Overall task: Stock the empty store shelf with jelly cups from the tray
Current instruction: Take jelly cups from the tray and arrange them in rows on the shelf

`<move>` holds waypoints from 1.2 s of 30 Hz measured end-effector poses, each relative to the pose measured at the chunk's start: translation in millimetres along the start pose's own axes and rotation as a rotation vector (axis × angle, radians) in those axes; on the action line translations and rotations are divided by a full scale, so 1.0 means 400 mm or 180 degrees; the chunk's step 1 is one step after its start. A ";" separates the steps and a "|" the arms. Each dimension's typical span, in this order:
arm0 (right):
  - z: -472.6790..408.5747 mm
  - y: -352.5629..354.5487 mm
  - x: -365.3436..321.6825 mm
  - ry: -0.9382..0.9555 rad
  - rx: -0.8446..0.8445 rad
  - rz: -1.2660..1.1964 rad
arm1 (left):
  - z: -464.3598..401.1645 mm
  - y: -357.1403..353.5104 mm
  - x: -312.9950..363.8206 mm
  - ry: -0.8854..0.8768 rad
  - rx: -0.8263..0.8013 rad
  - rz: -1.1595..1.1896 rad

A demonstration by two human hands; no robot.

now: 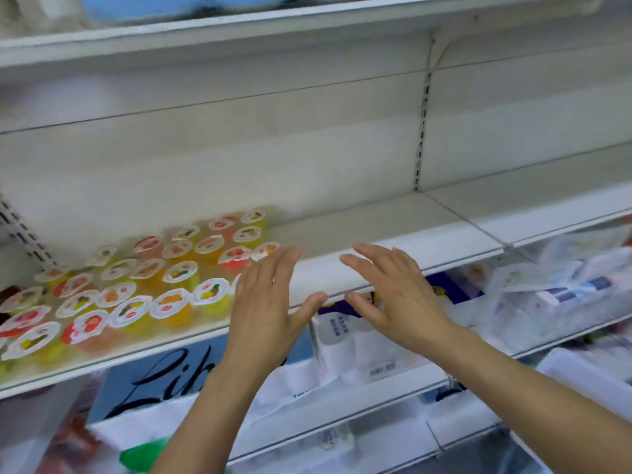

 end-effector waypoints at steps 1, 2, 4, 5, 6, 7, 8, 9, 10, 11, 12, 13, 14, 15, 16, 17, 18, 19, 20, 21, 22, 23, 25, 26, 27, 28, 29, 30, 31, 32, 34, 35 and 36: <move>0.039 0.025 0.047 -0.0124 0.0032 0.0061 | -0.007 -0.036 0.054 -0.0120 -0.0040 0.0093; 0.080 0.051 0.093 -0.0262 0.0033 0.0132 | -0.014 -0.077 0.107 -0.0206 -0.0139 0.0187; 0.166 0.102 0.188 -0.0550 -0.0007 0.0308 | -0.033 -0.166 0.209 -0.0315 -0.0421 0.0353; 0.211 0.127 0.236 -0.0711 -0.0032 0.0382 | -0.041 -0.208 0.261 -0.0383 -0.0538 0.0409; 0.258 0.150 0.285 -0.0895 -0.0065 0.0423 | -0.048 -0.249 0.312 -0.0462 -0.0624 0.0440; 0.306 0.174 0.333 -0.1091 -0.0089 0.0436 | -0.055 -0.288 0.366 -0.0541 -0.0689 0.0458; 0.355 0.199 0.380 -0.1286 -0.0072 0.0439 | -0.062 -0.325 0.420 -0.0604 -0.0743 0.0476; 0.405 0.223 0.427 -0.1477 -0.0028 0.0440 | -0.069 -0.362 0.472 -0.0667 -0.0793 0.0498; 0.455 0.244 0.472 -0.1678 0.0006 0.0435 | -0.073 -0.399 0.527 -0.0742 -0.0860 0.0535; 0.505 0.263 0.516 -0.1886 0.0020 0.0431 | -0.075 -0.435 0.582 -0.0825 -0.0952 0.0593; 0.555 0.279 0.559 -0.2097 0.0017 0.0427 | -0.076 -0.471 0.635 -0.0908 -0.1067 0.0656; 0.604 0.294 0.599 -0.2311 0.0006 0.0412 | -0.074 -0.509 0.686 -0.0996 -0.1210 0.0715; 0.652 0.305 0.638 -0.2523 -0.0017 0.0384 | -0.071 -0.545 0.732 -0.1080 -0.1358 0.0765; 0.698 0.312 0.675 -0.2711 -0.0048 0.0359 | -0.068 -0.581 0.774 -0.1163 -0.1490 0.0800; 0.744 0.316 0.713 -0.2891 -0.0110 0.0329 | -0.067 -0.619 0.812 -0.1248 -0.1611 0.0809; 0.788 0.317 0.748 -0.3074 -0.0198 0.0285 | -0.066 -0.655 0.848 -0.1331 -0.1718 0.0808; 0.831 0.314 0.781 -0.3270 -0.0305 0.0228 | -0.066 -0.694 0.880 -0.1406 -0.1833 0.0801; 0.869 0.309 0.811 -0.3452 -0.0407 0.0173 | -0.067 -0.735 0.908 -0.1455 -0.1950 0.0794; 0.904 0.301 0.837 -0.3609 -0.0491 0.0126 | -0.069 -0.776 0.932 -0.1472 -0.2079 0.0781; 0.936 0.289 0.862 -0.3741 -0.0566 0.0087 | -0.072 -0.817 0.953 -0.1485 -0.2203 0.0753; 0.965 0.274 0.888 -0.3857 -0.0653 0.0051 | -0.075 -0.861 0.972 -0.1518 -0.2324 0.0705; 0.991 0.257 0.913 -0.3961 -0.0755 0.0021 | -0.077 -0.907 0.987 -0.1569 -0.2454 0.0645; 1.040 0.211 0.966 -0.4138 -0.0972 -0.0056 | -0.081 -1.005 1.013 -0.1575 -0.2796 0.0618; 1.062 0.185 0.993 -0.4225 -0.1067 -0.0138 | -0.083 -1.059 1.020 -0.1453 -0.3044 0.0736; 1.081 0.157 1.023 -0.4311 -0.1144 -0.0234 | -0.086 -1.116 1.026 -0.1261 -0.3321 0.0893; 1.098 0.127 1.054 -0.4395 -0.1217 -0.0333 | -0.088 -1.174 1.030 -0.1050 -0.3595 0.1027; 1.111 0.098 1.084 -0.4470 -0.1295 -0.0422 | -0.089 -1.232 1.034 -0.0876 -0.3831 0.1107; 1.122 0.066 1.113 -0.4544 -0.1372 -0.0518 | -0.088 -1.291 1.034 -0.0781 -0.4022 0.1102; 1.131 0.032 1.140 -0.4601 -0.1453 -0.0609 | -0.086 -1.347 1.032 -0.0753 -0.4184 0.1040; 1.137 -0.004 1.166 -0.4633 -0.1549 -0.0684 | -0.081 -1.402 1.028 -0.0761 -0.4323 0.0923; 1.154 -0.085 1.207 -0.4643 -0.1794 -0.0769 | -0.067 -1.503 1.016 -0.0821 -0.4541 0.0618; 1.163 -0.128 1.222 -0.4665 -0.1926 -0.0823 | -0.060 -1.550 1.012 -0.0895 -0.4591 0.0463; 1.173 -0.172 1.234 -0.4700 -0.2060 -0.0875 | -0.055 -1.594 1.010 -0.1042 -0.4560 0.0285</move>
Point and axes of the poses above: each hand's wrist, its own z-axis away from the middle knuckle, its own y-axis out of the back of the hand, x = y × z, the point moved 4 cm from there along -z, towards the middle knuckle, and after that the axes turned 5 degrees about -x, right-handed, at the moved point
